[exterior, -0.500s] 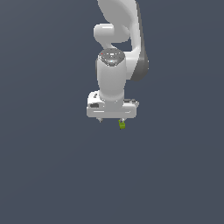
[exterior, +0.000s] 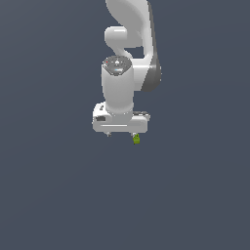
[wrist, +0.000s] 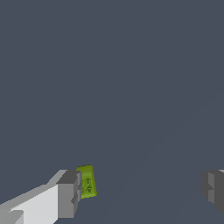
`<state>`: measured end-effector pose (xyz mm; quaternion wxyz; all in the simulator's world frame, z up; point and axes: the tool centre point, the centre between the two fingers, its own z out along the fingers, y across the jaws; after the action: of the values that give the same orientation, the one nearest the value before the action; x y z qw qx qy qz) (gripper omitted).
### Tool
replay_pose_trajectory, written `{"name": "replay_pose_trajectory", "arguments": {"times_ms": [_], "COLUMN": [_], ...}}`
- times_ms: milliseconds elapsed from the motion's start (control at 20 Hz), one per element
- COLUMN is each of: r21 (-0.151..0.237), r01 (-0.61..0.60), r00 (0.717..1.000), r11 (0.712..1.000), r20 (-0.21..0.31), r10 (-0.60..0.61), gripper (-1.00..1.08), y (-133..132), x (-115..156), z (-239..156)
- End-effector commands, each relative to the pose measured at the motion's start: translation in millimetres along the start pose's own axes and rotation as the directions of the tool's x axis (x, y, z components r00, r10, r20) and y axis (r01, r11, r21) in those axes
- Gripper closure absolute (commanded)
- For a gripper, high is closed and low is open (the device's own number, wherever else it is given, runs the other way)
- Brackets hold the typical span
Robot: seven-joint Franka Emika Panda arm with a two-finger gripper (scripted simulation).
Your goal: Pick up the object and move it to a goal position.
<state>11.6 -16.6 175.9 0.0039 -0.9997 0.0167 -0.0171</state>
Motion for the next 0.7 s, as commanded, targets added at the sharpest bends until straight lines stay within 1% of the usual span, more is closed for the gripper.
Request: {"name": "replay_pose_trajectory", "arguments": {"times_ms": [0, 350, 650], "r21": [0.004, 0.002, -0.001], "r01": [-0.004, 0.004, 0.035], "r00": [1.0, 1.0, 0.999], "r11": [1.0, 1.0, 0.999], "r20": [0.001, 0.002, 0.008], "r10": [0.004, -0.004, -0.035], "gripper": [-0.92, -0.92, -0.92], "y": [3.2, -0.7, -15.0], "x": [0.0, -2.8, -16.8], "z": [0.9, 5.4, 26.9]}}
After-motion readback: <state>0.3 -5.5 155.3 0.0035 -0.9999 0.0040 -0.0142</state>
